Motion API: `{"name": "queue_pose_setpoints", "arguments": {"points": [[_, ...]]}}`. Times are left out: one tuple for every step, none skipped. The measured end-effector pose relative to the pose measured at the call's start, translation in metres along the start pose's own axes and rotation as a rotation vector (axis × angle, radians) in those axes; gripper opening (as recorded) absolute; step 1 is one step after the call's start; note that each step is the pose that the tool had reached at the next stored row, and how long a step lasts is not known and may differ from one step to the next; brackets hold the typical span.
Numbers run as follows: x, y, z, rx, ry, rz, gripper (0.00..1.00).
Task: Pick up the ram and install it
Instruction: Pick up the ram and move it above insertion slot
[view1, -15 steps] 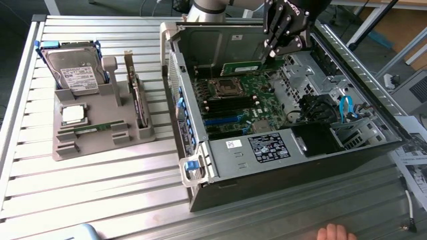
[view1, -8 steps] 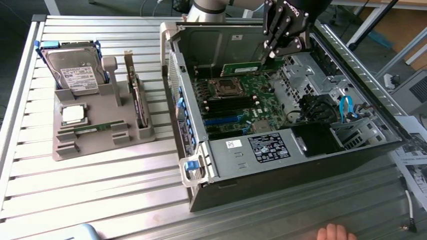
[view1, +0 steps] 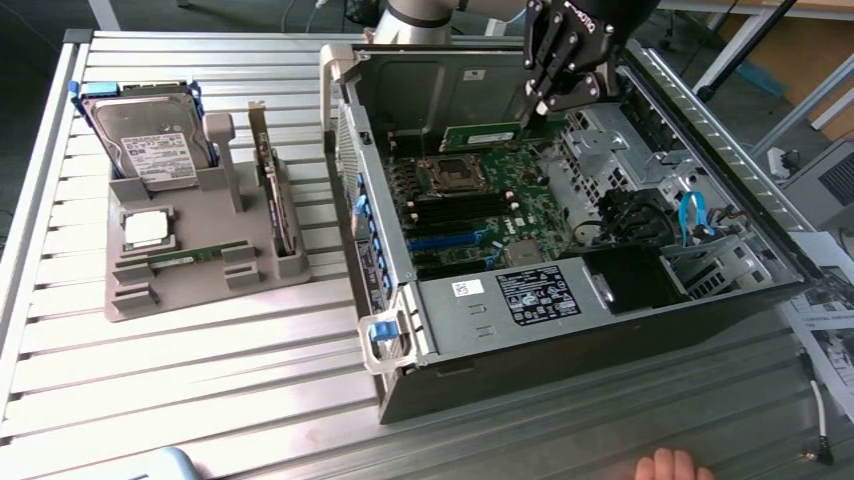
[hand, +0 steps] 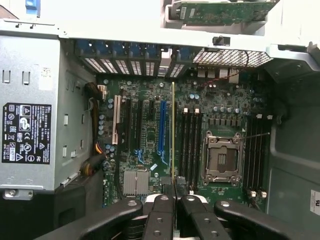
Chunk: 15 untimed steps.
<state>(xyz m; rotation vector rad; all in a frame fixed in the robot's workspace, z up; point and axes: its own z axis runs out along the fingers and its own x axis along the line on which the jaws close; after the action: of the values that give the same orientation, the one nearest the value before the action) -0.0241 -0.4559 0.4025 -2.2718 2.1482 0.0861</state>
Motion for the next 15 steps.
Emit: {"name": "queue_pose_setpoints", "arguments": {"points": [[-0.001,-0.0001,0.0003,0.0,0.0001,0.0,0.12],[-0.003,-0.0002,0.0007,0.0,0.0,0.0,0.12],[-0.005,-0.0003,0.0009,0.0,0.0,0.0,0.12],[-0.007,-0.0004,0.0012,0.0,0.0001,0.0,0.12],[-0.008,-0.0005,0.0015,-0.0001,0.0002,0.0,0.12],[-0.01,-0.0006,0.0018,0.0,0.0001,0.0,0.12],[-0.011,-0.0007,0.0021,0.0,0.0001,0.0,0.12],[-0.013,-0.0008,0.0024,0.0,0.0,0.0,0.12],[-0.014,-0.0009,0.0027,0.0,0.0,0.0,0.12],[-0.015,-0.0009,0.0029,0.0,0.0001,0.0,0.12],[-0.016,-0.001,0.0032,0.0,0.0,0.0,0.12],[-0.018,-0.0011,0.0034,0.0,0.0,0.0,0.12],[-0.019,-0.0012,0.0037,0.0,0.0002,0.0,0.12],[-0.02,-0.0012,0.0039,0.0,0.0002,0.0,0.12],[-0.022,-0.0013,0.0042,0.0,0.0001,0.0,0.12]]}}
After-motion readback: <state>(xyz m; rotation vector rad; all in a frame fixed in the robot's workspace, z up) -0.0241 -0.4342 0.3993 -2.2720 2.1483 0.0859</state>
